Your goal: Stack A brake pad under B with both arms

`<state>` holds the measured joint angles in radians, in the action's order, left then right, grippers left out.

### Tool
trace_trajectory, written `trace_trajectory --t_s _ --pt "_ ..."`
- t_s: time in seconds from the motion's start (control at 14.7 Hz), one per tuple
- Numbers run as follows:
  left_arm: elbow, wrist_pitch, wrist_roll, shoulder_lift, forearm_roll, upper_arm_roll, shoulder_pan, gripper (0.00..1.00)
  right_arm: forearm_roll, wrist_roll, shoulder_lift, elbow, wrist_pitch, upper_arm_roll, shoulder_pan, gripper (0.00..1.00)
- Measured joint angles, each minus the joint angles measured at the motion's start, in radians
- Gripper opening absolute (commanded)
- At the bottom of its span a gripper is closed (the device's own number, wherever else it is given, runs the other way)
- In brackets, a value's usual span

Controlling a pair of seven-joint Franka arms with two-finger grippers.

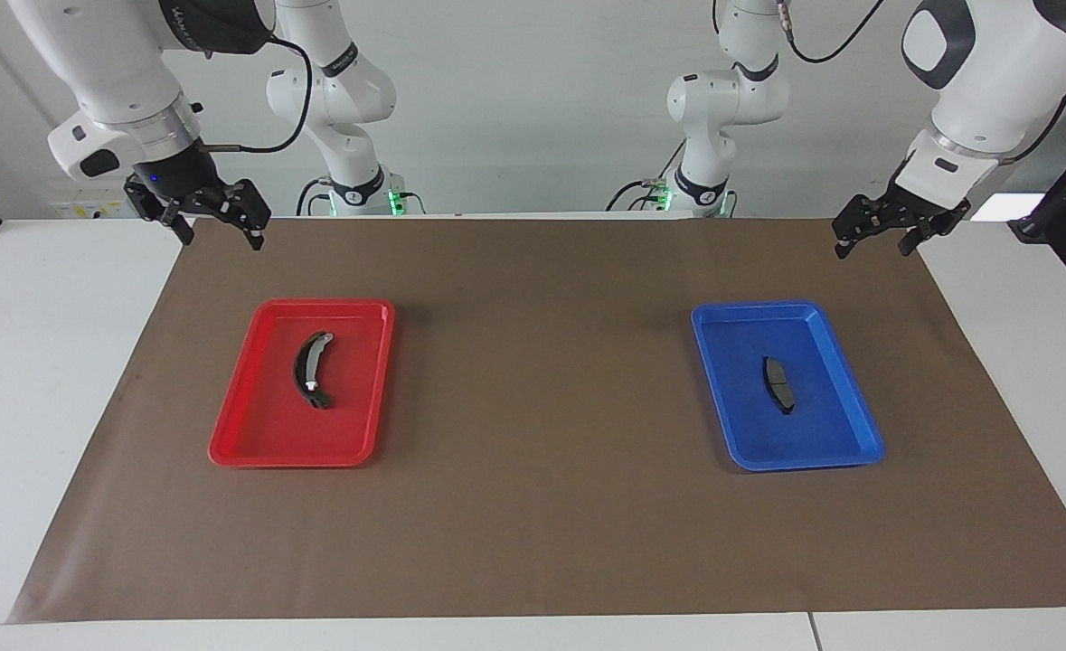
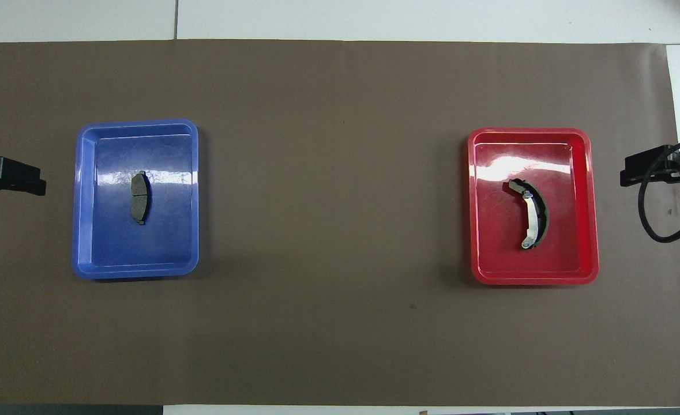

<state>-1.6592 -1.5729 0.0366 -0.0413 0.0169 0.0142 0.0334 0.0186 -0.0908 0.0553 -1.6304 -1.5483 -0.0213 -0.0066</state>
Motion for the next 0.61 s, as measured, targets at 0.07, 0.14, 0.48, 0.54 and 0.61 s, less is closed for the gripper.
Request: trace_trajectory --t_s 0.07,0.14,0.48,0.54,0.61 --pt "0.0 0.0 0.002 0.0 0.0 0.0 0.0 1.0 0.0 0.0 0.0 0.0 0.0 0.0 0.0 1.0" --pt "0.0 0.0 0.003 0.0 0.0 0.0 0.0 0.99 0.0 0.0 0.0 0.0 0.0 0.0 0.0 1.0" --pt "-0.014 -0.025 0.005 -0.002 0.0 -0.001 0.0 0.99 0.0 0.0 0.0 0.0 0.0 0.0 0.0 1.0" --pt "-0.031 -0.058 0.006 -0.006 0.0 -0.001 0.0 0.99 0.0 0.0 0.0 0.0 0.0 0.0 0.0 1.0" --pt "-0.06 -0.099 0.007 -0.013 0.0 -0.001 0.001 0.99 0.0 0.0 0.0 0.0 0.0 0.0 0.0 1.0"
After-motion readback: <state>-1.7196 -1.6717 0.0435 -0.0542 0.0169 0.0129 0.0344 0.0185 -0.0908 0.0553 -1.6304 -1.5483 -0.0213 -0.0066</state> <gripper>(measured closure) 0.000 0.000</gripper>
